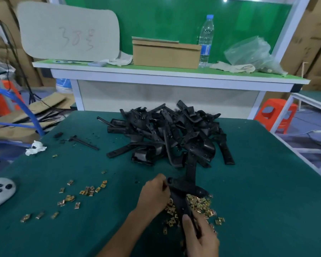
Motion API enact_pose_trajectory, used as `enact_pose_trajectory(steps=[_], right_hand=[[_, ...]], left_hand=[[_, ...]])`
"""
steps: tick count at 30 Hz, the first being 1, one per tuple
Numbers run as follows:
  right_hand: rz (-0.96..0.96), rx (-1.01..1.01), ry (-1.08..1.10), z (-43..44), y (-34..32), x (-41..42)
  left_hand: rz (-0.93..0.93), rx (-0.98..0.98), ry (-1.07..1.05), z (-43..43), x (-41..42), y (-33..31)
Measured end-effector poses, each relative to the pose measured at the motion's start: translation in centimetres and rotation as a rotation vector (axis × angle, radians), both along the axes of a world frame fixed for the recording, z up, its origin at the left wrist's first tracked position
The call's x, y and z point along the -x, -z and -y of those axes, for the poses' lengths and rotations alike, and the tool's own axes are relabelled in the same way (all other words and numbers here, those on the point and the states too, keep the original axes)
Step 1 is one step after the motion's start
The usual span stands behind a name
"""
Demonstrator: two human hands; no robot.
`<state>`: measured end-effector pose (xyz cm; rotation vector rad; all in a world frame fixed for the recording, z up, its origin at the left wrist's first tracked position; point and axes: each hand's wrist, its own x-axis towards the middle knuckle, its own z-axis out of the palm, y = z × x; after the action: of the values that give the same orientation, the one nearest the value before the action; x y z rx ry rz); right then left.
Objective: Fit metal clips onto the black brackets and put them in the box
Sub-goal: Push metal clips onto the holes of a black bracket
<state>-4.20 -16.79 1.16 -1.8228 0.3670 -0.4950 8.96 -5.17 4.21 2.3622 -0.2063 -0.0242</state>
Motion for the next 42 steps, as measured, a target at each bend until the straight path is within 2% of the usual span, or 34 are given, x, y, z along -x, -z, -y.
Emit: enact_pose_trajectory(steps=[2,4,9,14,18,27,35,42], right_hand=[[-0.016,0.023,-0.007,-0.1,0.0,0.0],[-0.022,0.014,-0.018,-0.1,0.0,0.0],[-0.076,0.003,-0.102,0.0,0.1,0.4],[-0.114,0.039,-0.164,-0.2,-0.6,0.6],[-0.100,0.052,-0.178,-0.1,-0.7,0.6],[-0.082,0.042,-0.221,0.1,-0.5,0.4],[-0.060,0.122,-0.300,0.2,-0.9,0.6],[-0.088,0.007,-0.368,0.8,-0.7,0.4]], left_hand=[[-0.100,0.233,-0.024,-0.8,0.1,-0.5],[-0.102,0.436,-0.032,-1.8,0.2,-1.3],[-0.155,0.774,-0.008,-4.1,1.7,-5.0],[-0.164,0.690,0.164,-5.1,3.6,-7.2],[-0.123,0.567,0.161,-5.6,4.1,-7.2],[-0.151,0.557,0.242,-7.3,4.2,-7.4],[-0.163,0.526,0.209,-7.6,4.4,-7.0],[-0.179,0.572,0.207,-8.7,5.0,-6.2]])
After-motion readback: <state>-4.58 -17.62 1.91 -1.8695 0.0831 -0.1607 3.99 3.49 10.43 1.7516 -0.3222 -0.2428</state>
